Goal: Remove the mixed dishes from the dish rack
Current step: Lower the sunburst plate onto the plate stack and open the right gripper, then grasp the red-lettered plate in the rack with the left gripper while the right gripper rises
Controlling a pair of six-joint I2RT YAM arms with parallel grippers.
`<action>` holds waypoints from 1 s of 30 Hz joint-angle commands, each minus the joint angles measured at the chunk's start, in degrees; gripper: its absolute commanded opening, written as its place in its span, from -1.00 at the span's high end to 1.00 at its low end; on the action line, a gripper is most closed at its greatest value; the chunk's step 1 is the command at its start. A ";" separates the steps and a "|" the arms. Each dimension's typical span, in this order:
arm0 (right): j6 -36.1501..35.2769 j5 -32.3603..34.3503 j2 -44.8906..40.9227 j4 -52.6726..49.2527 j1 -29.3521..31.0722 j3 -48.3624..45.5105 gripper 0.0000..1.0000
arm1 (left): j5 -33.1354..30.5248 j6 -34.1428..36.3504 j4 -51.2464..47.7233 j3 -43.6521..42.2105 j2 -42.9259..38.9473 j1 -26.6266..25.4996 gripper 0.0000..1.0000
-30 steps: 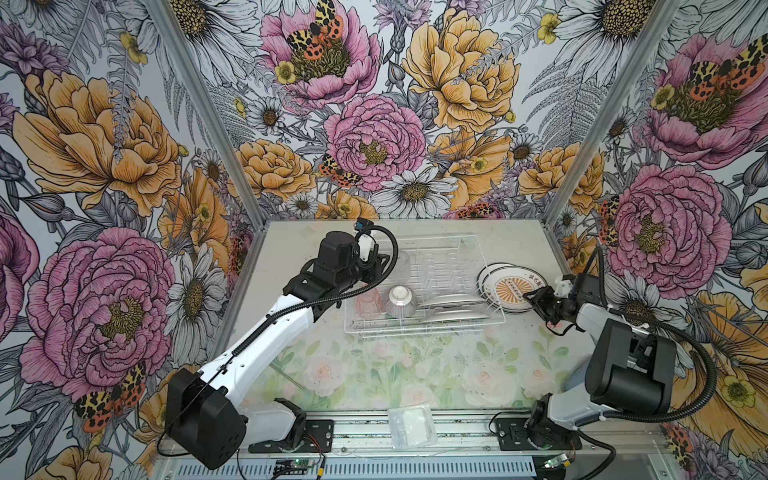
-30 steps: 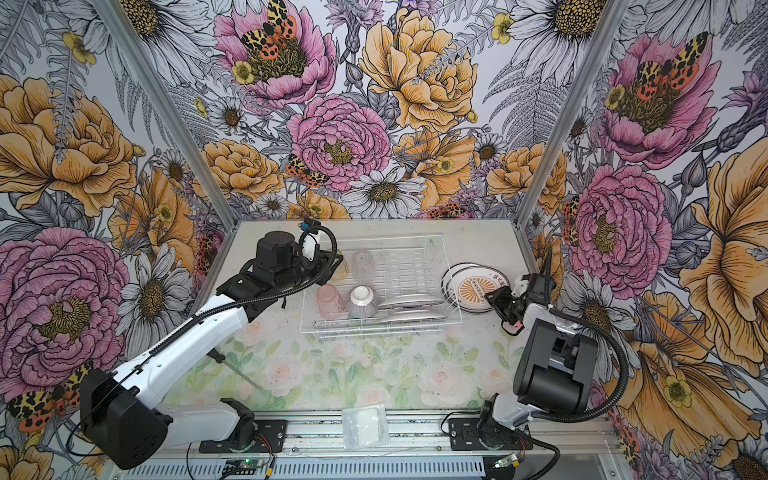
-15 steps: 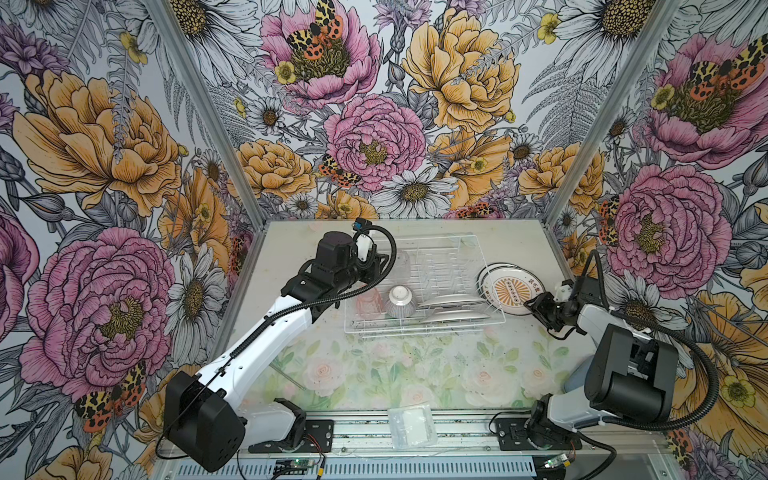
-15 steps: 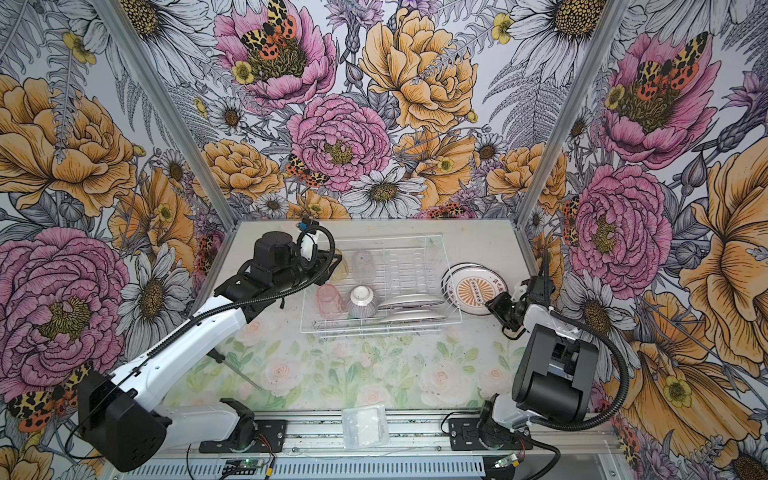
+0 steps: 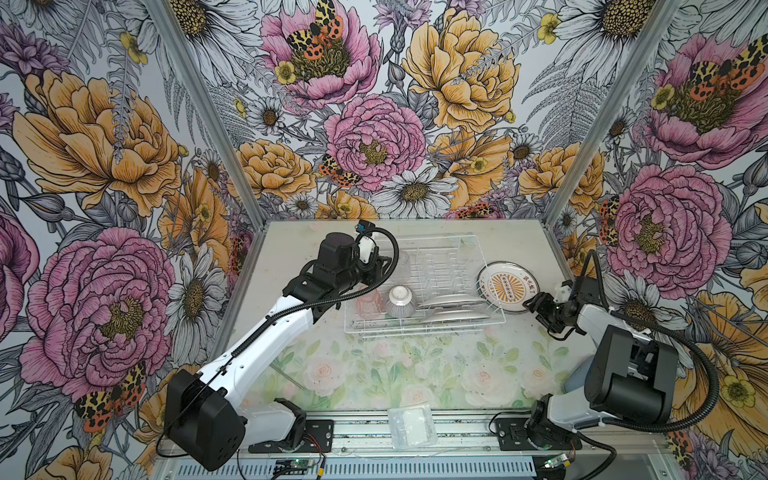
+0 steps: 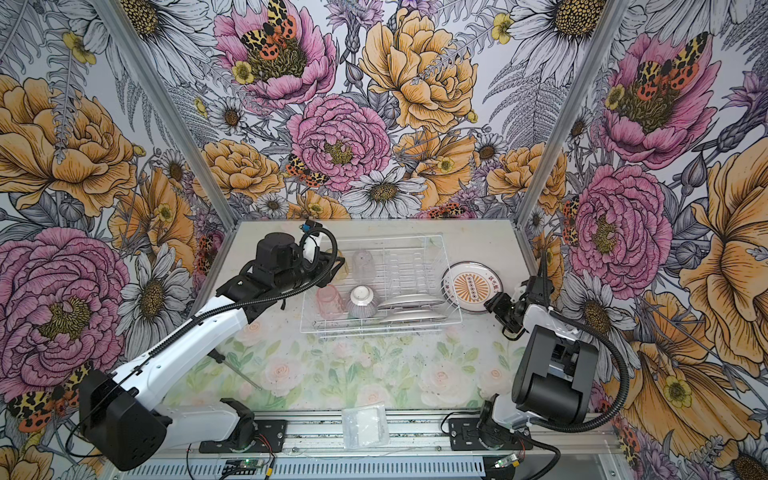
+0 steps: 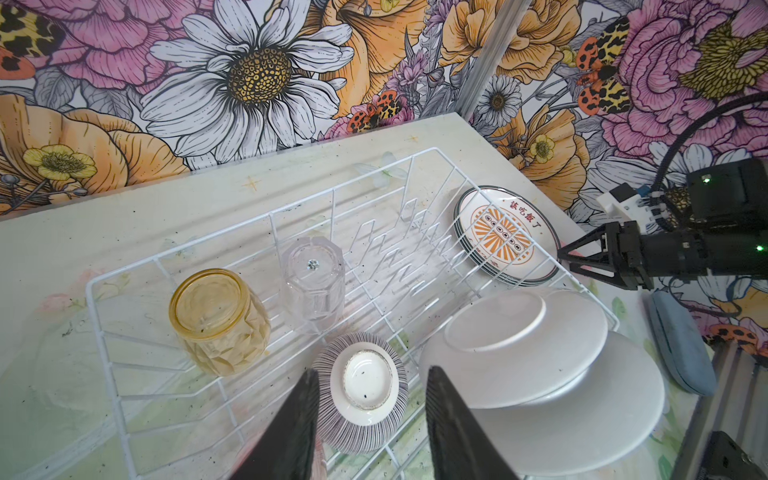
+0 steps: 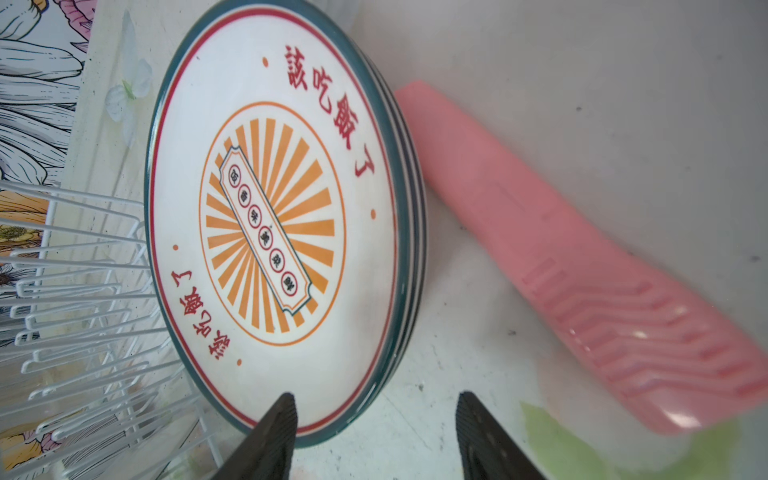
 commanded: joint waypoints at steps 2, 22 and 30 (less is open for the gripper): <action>-0.67 1.99 -4.67 -0.92 0.58 1.77 -0.27 | -2.63 5.26 -2.89 2.28 2.69 -4.95 0.12; -2.78 11.74 -19.23 -11.95 18.95 13.18 -0.31 | -14.56 27.16 -14.29 19.35 20.99 -25.41 -0.13; -2.86 11.74 -19.17 -11.86 20.16 13.48 -0.31 | -13.41 29.57 -16.80 23.40 25.41 -25.79 -0.16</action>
